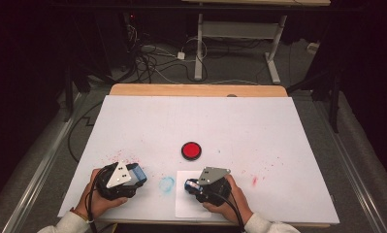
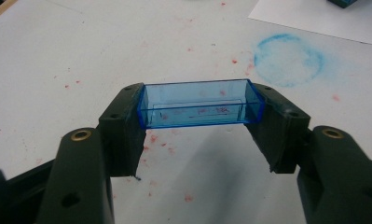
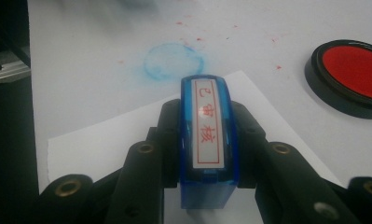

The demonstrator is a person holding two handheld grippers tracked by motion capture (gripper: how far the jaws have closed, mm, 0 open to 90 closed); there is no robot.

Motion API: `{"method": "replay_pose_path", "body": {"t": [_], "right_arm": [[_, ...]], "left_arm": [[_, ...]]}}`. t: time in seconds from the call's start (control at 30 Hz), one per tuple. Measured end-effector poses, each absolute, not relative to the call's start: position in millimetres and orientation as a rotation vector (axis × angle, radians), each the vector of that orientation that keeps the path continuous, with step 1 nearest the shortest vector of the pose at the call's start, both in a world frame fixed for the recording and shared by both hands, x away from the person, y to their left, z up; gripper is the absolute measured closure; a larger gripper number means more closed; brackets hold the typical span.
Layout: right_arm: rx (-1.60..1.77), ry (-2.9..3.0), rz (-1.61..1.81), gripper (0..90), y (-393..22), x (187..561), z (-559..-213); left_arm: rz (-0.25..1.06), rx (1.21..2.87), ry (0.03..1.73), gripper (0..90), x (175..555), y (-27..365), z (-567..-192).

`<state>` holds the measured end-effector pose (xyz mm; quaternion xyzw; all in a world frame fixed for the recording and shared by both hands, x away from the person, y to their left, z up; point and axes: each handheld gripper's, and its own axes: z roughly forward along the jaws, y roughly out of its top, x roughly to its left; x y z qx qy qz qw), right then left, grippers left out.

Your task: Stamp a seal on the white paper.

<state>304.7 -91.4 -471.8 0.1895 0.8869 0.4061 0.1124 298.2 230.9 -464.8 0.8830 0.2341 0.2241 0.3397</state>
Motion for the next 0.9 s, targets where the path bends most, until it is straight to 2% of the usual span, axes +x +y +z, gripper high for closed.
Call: {"method": "replay_pose_path", "body": {"t": [0.9], "right_arm": [[0.54, 2.608, 1.184, 70.3, -91.2, 304.7, -472.1]], "left_arm": [[0.577, 2.298, 0.612, 39.1, 298.2, 229.8, -465.4]]}}
